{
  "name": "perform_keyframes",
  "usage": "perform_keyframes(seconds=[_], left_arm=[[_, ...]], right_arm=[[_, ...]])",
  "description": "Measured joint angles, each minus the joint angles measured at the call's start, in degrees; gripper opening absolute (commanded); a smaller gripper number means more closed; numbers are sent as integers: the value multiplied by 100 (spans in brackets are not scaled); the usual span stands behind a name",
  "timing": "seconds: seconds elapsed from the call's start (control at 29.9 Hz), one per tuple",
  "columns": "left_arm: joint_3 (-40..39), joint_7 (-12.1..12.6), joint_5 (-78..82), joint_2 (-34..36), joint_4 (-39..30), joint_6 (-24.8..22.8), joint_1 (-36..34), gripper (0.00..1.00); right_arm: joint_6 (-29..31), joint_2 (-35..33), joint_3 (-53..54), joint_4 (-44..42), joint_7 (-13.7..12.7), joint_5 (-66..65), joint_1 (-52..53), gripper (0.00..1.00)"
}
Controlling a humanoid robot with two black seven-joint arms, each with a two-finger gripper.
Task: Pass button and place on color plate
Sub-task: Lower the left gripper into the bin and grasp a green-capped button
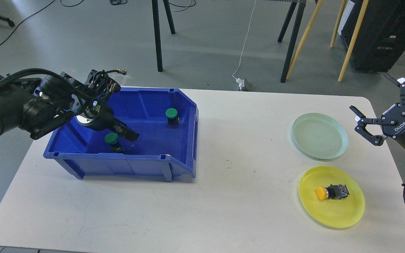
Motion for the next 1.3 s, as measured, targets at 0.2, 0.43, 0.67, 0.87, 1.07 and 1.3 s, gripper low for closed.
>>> perform_keyframes(seconds=[0.2, 0.43, 0.67, 0.87, 1.07, 1.3], left_arm=[[5, 1, 211, -35, 166, -1, 103, 99], [16, 1, 318, -46, 384, -1, 299, 99], [154, 1, 320, -41, 394, -1, 319, 95], [173, 1, 327, -42, 394, -1, 320, 75], [271, 1, 500, -48, 394, -1, 320, 40], [276, 1, 548, -48, 369, -1, 302, 15]], right_arm=[[-1, 2, -1, 13, 7, 5, -12, 100], [-1, 22, -9, 14, 9, 8, -37, 100], [-1, 23, -9, 15, 9, 8, -80, 100], [-1, 23, 3, 15, 17, 8, -147, 100], [-1, 23, 17, 14, 18, 8, -170, 100], [-1, 22, 18, 14, 18, 8, -172, 100]])
